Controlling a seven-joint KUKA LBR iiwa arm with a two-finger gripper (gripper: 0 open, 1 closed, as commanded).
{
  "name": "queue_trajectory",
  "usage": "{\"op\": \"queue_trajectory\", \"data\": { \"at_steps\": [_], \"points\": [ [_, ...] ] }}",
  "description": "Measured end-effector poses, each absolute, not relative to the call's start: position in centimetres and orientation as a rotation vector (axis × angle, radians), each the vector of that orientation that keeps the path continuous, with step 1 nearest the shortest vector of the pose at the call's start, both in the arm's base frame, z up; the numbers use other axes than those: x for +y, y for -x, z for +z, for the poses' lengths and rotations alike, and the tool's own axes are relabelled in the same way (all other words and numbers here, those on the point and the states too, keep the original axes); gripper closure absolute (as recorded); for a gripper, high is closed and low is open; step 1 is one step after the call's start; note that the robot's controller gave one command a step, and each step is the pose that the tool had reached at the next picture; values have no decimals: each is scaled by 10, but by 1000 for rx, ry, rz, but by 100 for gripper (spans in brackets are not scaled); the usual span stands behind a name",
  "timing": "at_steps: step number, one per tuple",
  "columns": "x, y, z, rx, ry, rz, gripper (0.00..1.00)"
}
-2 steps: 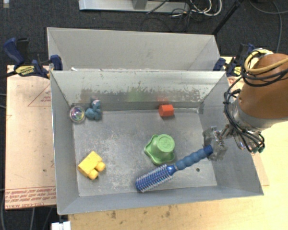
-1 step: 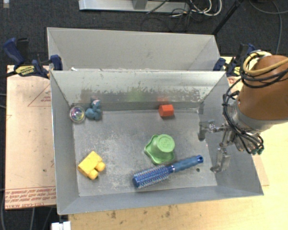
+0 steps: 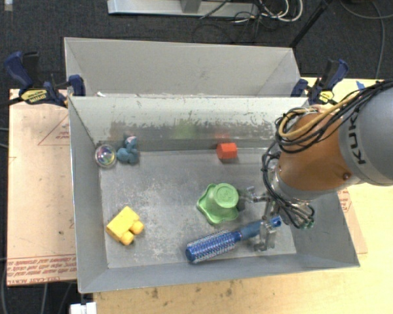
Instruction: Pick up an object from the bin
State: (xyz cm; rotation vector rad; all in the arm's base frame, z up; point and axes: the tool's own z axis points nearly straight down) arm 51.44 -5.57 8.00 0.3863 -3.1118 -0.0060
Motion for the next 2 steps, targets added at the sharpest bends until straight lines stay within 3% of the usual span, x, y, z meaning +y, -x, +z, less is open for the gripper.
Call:
{"op": "queue_trajectory", "data": {
  "at_steps": [1,2],
  "points": [
    [-57,-516,84,-3118,-388,-1,100],
    [-40,-521,190,-3125,-398,1,100]
  ]
}}
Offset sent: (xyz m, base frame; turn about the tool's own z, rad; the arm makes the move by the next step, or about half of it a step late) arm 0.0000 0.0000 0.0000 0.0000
